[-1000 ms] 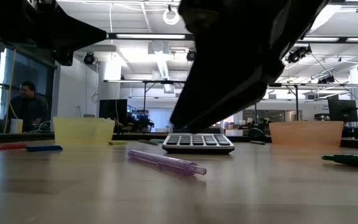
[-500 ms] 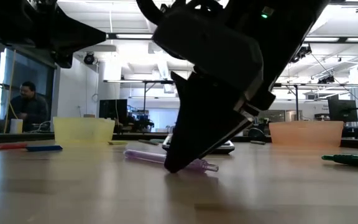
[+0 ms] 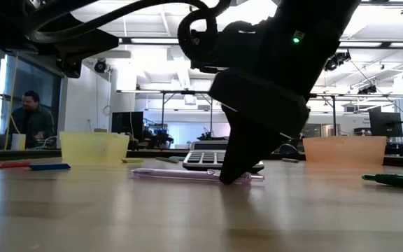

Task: Sort crayons/erasers/pens/pencils in bins
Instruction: Put the pink pen into the orange bin

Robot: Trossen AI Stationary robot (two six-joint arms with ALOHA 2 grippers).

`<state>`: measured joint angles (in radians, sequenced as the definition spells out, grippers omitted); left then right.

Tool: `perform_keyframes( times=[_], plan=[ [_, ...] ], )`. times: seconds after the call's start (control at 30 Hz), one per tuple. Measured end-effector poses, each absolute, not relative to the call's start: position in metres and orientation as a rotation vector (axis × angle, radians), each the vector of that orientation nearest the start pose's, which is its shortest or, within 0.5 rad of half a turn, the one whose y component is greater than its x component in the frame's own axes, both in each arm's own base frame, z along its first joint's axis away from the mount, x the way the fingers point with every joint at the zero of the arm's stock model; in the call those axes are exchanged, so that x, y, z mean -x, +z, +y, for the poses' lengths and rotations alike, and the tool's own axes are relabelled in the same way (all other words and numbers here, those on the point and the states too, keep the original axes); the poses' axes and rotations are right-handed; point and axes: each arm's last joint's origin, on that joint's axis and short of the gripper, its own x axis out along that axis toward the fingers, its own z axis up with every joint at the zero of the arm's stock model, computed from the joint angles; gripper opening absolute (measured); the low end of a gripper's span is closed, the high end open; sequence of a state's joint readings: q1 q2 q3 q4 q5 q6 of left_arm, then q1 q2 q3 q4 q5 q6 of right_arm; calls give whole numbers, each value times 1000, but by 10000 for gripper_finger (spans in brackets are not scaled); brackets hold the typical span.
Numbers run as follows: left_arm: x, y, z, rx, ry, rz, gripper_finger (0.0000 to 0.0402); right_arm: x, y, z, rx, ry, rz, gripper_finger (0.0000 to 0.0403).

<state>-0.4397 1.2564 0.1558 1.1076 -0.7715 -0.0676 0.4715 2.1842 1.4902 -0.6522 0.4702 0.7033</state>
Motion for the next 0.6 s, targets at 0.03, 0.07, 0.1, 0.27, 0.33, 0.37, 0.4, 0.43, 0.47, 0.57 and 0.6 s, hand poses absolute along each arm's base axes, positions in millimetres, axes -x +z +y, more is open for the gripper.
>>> perform_keyframes(
  times=[0.03,0.07,0.1,0.27,0.33,0.37,0.4,0.43,0.47,0.57,0.6],
  plan=[
    [-182,164,-63,78,332,-18,1,-380,119,178,-3,-402,1108,27],
    [-182,164,-63,80,332,-18,1,-379,121,178,-2,-398,1110,26],
    [-182,164,-63,80,332,-18,0,-377,124,176,2,-399,1117,25],
    [-182,164,-63,79,332,-18,1,-367,153,171,21,-413,1118,29],
    [-182,164,-63,78,332,-17,0,-359,171,169,27,-446,1100,30],
    [-182,164,-63,77,332,-16,0,-356,176,168,31,-463,1097,30],
    [-182,164,-63,77,332,-16,0,-352,182,166,33,-478,1098,30],
    [-182,164,-63,77,332,-16,1,-347,189,163,41,-498,1106,30],
    [-182,164,-63,77,332,-15,1,-342,196,161,38,-515,1106,31],
    [-182,164,-63,78,332,-16,0,-325,223,152,29,-588,1107,31],
    [-182,164,-63,78,332,-16,0,-318,230,147,28,-621,1113,31]
  ],
)
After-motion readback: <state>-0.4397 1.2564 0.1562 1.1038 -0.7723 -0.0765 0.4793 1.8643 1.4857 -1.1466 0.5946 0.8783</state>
